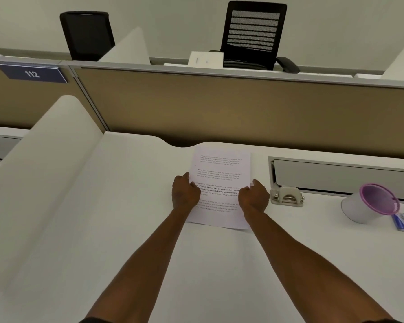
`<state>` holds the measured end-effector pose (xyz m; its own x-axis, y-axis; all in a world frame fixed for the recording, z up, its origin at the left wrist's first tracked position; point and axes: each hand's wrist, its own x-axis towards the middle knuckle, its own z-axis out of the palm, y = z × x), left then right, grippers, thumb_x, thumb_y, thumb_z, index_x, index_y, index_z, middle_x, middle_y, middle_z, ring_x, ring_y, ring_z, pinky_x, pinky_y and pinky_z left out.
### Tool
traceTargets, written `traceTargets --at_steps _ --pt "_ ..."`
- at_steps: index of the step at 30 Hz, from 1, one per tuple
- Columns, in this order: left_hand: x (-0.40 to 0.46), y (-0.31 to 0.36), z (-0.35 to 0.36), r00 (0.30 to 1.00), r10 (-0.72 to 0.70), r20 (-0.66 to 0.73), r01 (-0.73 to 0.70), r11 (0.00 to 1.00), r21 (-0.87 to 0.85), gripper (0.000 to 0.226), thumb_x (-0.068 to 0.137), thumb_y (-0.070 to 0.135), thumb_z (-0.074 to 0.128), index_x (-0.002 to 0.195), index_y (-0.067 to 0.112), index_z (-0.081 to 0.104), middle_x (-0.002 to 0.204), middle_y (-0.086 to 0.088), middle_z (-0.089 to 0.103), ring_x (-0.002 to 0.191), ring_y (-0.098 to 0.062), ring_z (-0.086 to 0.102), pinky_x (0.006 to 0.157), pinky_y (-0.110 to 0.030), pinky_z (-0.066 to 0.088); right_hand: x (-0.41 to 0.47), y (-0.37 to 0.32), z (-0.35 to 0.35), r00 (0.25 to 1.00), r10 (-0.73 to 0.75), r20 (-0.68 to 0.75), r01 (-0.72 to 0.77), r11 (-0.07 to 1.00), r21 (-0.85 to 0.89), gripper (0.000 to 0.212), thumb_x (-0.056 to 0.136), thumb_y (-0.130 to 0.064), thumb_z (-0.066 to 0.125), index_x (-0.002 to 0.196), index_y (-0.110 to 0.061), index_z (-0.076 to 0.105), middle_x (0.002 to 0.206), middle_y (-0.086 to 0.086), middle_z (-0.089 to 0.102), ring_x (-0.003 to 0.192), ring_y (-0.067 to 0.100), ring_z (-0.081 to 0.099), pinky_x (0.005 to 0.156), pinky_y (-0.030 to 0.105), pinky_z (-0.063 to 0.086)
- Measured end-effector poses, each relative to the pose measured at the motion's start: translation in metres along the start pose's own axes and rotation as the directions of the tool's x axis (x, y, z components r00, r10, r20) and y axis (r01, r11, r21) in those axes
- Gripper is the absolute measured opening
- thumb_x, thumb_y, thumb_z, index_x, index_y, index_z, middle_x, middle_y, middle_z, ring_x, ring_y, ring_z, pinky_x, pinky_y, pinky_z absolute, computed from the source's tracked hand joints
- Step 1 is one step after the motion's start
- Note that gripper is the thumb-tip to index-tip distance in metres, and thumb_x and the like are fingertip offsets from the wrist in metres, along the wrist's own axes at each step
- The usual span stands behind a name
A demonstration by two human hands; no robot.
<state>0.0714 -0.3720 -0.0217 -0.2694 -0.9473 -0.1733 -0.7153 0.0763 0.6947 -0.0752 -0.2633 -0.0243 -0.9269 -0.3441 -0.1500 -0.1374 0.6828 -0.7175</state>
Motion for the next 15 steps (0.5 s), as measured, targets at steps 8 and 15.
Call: traceTargets --at_steps 8,15 --pt "-0.0043 -0.0004 0.0052 1.0 0.008 -0.011 -0.008 1.0 0.015 0.049 0.098 0.017 0.053 0.145 0.003 0.046 0.138 -0.016 0.052 0.132 -0.031 0.047 0.11 -0.038 0.039 -0.0043 0.0046 -0.005 0.996 -0.09 0.021 0.091 0.994 -0.058 0.005 0.082 -0.005 0.056 0.083 -0.003 0.061 0.099 0.02 0.065 0.094 0.035 0.064 0.068 0.03 0.043" --pt "-0.0077 -0.0019 0.0064 1.0 0.002 -0.023 -0.002 1.0 -0.025 0.049 0.098 0.016 0.054 0.144 0.001 0.046 0.141 -0.016 0.051 0.134 -0.031 0.045 0.111 -0.035 0.036 -0.0055 0.0028 -0.0101 0.989 -0.121 0.087 0.128 0.989 -0.074 0.012 0.074 0.0 0.059 0.079 -0.01 0.058 0.096 0.019 0.066 0.085 0.03 0.063 0.066 0.029 0.044"
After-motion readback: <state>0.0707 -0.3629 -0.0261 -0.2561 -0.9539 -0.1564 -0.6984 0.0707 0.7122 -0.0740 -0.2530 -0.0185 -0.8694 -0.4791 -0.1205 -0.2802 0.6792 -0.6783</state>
